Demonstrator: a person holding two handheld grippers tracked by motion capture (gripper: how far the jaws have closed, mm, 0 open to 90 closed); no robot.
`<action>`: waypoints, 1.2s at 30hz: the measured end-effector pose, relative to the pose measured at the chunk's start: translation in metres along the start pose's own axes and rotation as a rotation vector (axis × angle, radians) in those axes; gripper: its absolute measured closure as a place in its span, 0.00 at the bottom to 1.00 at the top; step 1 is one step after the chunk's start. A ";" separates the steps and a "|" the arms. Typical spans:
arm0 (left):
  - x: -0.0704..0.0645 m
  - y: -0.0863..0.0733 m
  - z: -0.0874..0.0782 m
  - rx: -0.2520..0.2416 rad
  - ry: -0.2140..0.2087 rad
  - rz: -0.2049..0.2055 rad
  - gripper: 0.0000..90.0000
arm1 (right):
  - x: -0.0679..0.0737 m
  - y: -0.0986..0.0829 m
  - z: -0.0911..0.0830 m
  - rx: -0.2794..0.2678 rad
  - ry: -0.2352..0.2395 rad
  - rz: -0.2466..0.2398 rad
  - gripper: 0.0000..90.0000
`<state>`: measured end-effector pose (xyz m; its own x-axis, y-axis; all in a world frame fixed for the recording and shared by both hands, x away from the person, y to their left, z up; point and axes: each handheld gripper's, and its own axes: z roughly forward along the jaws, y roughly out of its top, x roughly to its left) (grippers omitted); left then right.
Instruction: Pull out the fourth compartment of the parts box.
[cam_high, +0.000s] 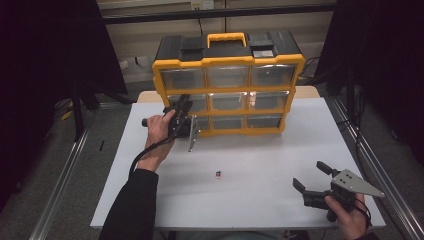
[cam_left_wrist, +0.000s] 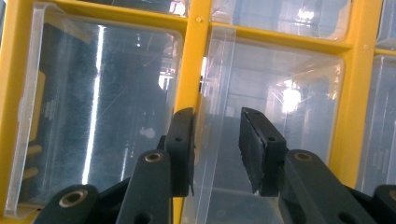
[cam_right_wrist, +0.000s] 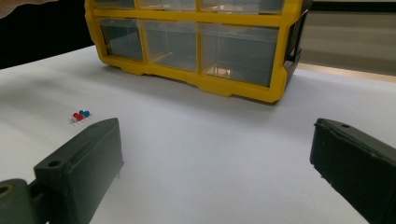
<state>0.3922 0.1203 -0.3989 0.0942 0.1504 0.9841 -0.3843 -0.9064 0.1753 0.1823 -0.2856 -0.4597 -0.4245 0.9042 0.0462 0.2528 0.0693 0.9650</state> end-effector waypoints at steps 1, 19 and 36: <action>0.001 0.001 -0.001 0.015 -0.012 0.030 0.73 | 0.000 0.000 0.000 0.002 0.000 -0.001 0.02; 0.002 0.003 -0.001 0.032 0.023 0.053 0.86 | 0.000 0.000 0.000 0.006 0.000 -0.001 0.02; 0.001 0.005 -0.006 0.019 0.046 0.082 0.87 | -0.001 0.000 -0.001 0.003 -0.001 -0.002 0.02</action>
<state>0.3848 0.1183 -0.3971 0.0206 0.0930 0.9955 -0.3711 -0.9238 0.0940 0.1820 -0.2864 -0.4595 -0.4241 0.9045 0.0444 0.2552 0.0723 0.9642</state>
